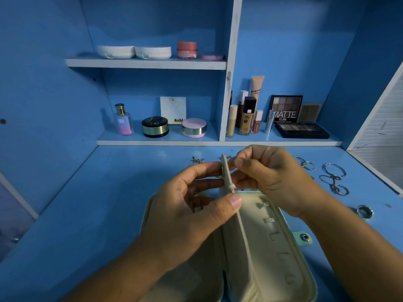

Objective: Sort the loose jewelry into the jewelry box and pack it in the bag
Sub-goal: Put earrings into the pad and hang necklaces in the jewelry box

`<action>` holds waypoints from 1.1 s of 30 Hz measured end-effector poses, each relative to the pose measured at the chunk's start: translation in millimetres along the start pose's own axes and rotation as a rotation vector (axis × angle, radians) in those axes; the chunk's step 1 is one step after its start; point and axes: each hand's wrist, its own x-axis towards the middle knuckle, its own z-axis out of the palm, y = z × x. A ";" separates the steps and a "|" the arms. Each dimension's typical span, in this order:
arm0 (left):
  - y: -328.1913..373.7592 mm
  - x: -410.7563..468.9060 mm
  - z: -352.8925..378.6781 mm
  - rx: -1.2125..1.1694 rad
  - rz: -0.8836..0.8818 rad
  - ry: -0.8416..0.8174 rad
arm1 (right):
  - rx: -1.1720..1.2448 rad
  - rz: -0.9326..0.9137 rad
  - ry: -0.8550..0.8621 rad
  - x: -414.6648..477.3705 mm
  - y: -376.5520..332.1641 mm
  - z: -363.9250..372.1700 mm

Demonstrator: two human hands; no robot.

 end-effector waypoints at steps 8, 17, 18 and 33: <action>-0.7 -0.5 -1.2 -0.026 0.004 -0.016 | -0.025 -0.026 -0.031 -0.1 3.2 -0.6; 1.2 -1.4 -1.7 -0.034 0.024 -0.015 | -0.085 -0.061 -0.016 -0.3 4.3 3.0; 1.7 -1.6 -1.7 -0.031 0.027 -0.019 | -0.101 -0.068 -0.016 -0.5 4.2 3.4; 1.5 -1.6 -0.9 -0.112 0.056 -0.011 | -0.518 -0.181 0.032 -9.7 -0.2 4.6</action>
